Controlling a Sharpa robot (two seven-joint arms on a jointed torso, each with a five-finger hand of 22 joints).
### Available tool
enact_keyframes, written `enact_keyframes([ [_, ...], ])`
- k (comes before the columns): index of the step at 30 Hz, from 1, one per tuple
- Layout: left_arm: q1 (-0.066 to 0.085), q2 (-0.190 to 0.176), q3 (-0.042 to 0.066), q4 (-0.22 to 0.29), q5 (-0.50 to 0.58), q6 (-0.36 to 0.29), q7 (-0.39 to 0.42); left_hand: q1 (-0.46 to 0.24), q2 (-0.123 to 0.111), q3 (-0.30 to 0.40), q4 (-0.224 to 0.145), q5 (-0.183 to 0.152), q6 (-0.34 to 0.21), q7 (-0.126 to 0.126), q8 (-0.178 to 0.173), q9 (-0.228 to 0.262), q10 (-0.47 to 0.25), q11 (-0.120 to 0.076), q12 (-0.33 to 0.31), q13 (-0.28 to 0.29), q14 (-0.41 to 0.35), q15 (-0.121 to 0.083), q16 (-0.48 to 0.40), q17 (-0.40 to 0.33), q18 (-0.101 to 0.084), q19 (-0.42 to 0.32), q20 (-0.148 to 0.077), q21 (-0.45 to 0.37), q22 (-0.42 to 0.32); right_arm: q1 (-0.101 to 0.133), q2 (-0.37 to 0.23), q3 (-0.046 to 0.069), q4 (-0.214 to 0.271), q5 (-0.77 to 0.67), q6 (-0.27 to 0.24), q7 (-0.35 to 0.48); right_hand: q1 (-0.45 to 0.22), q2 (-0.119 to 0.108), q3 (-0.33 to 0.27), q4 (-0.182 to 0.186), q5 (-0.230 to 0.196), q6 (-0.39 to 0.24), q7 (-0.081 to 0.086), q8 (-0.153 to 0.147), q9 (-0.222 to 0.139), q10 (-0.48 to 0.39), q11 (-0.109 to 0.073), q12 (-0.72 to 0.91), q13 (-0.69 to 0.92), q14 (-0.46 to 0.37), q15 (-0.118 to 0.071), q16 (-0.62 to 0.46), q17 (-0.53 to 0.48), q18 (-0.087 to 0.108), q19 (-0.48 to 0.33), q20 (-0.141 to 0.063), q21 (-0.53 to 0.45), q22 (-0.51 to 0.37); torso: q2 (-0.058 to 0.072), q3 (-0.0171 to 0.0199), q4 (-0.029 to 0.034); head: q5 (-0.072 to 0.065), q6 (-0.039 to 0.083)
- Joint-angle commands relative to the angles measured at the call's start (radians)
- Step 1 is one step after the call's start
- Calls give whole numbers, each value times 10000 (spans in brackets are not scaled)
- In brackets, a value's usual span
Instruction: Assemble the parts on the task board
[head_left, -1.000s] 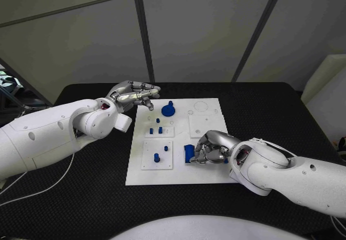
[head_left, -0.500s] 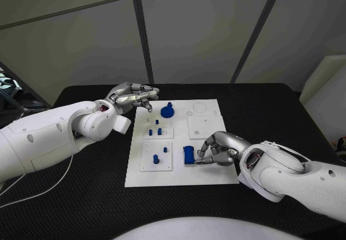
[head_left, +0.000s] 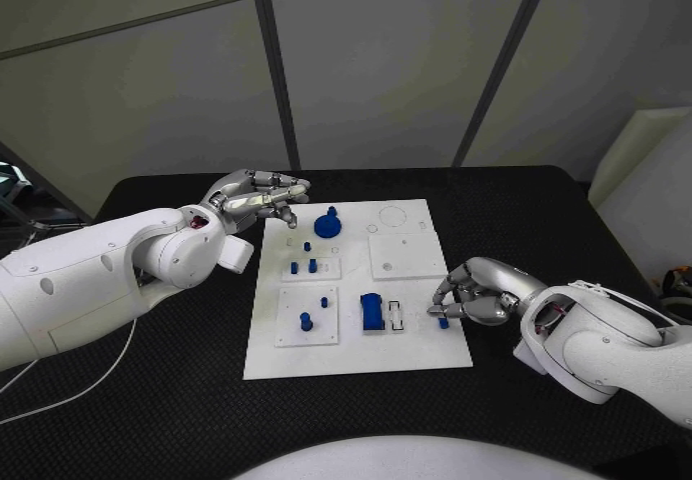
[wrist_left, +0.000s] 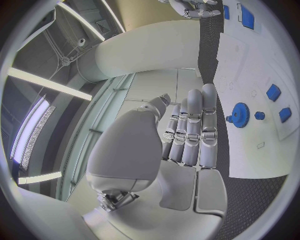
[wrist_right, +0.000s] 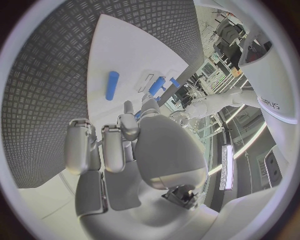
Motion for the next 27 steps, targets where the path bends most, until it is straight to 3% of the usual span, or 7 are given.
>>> enact_keyframes([
  [1, 13, -4, 3, 32, 34, 81, 23, -17, 42, -37, 5, -21, -46, 10, 42, -1, -43, -3, 28, 16, -67, -18, 55, -11, -182, 38, 61, -11, -11, 5, -38, 2, -69, -900, -40, -561, 44, -16, -73, 88, 68, 142, -15, -154, -83, 54, 27, -49, -13, 568, 73, 0, 172, -78, 30, 53, 29, 1089, 18, 25, -2, -111, 5],
  [7, 13, -12, 2, 48, 34, 83, 28, -17, 42, -37, 5, -21, -46, 10, 42, -1, -43, -3, 28, 16, -67, -18, 55, -11, -182, 38, 61, -11, -11, -1, -43, -1, -192, -1432, 79, -1142, -51, -141, -276, 243, 262, 369, -36, -338, -179, 98, 14, -82, -13, 572, 66, 6, 192, -87, 65, 52, 58, 1128, 3, 6, 10, -251, -11],
  [27, -5, -12, 0, 41, 34, 109, 30, -17, 42, -37, 5, -21, -46, 10, 42, -1, -43, -3, 28, 16, -67, -18, 55, -11, -182, 38, 61, -11, -11, -21, 393, -8, -539, -1783, 1087, -1881, -327, -305, -575, 535, 263, 668, -89, -473, -225, 268, -17, 220, 272, 611, 44, 115, 378, -117, 158, 34, 144, 1234, 14, 15, 29, -283, -69],
])
